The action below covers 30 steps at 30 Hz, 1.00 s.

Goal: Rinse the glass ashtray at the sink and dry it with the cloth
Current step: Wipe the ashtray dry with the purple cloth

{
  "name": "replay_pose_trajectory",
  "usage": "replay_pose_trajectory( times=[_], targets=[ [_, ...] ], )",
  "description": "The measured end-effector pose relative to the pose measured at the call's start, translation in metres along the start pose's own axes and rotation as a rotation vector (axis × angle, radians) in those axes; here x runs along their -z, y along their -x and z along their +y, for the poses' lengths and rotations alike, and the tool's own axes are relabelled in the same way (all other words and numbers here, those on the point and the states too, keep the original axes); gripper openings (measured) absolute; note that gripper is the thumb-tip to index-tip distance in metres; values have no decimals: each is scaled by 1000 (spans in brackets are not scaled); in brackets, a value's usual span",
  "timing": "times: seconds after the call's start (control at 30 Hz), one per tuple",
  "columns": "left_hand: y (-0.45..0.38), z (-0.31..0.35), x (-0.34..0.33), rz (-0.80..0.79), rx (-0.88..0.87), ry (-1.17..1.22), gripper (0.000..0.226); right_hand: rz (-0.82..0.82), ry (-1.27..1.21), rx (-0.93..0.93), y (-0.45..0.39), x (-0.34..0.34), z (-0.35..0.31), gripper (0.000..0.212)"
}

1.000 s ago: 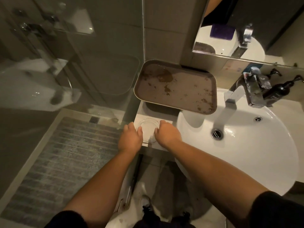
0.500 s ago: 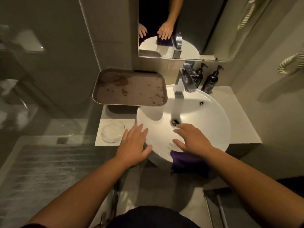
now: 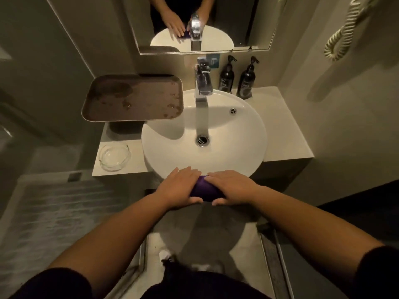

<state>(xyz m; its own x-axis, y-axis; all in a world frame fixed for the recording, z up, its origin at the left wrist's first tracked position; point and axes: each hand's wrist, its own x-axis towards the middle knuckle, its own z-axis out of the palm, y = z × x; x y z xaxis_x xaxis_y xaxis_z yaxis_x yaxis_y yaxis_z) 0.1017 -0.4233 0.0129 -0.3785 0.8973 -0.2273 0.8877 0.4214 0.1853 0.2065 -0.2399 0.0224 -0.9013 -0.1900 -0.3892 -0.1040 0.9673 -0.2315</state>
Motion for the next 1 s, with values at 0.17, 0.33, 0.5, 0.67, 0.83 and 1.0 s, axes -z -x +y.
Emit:
replay_pose_trajectory(
  times=[0.17,0.33,0.5,0.67,0.83,1.0],
  targets=[
    [-1,0,-8,38,29,-8,46,56,-5,63,-8,-8,9,64],
    [0,-1,-10,70,26,18,42,131,-11,82,-7,-13,12,58],
    [7,-1,-9,95,23,111,37,186,-102,73,0,-13,5,46],
    [25,-3,6,49,89,342,26,65,-251,-16,7,14,2,35],
    [47,-4,34,110,202,731,17,-58,-617,0,10,56,-3,17],
    [71,-23,43,171,276,1065,23,-106,-1095,-6,-10,68,-22,8]
  ],
)
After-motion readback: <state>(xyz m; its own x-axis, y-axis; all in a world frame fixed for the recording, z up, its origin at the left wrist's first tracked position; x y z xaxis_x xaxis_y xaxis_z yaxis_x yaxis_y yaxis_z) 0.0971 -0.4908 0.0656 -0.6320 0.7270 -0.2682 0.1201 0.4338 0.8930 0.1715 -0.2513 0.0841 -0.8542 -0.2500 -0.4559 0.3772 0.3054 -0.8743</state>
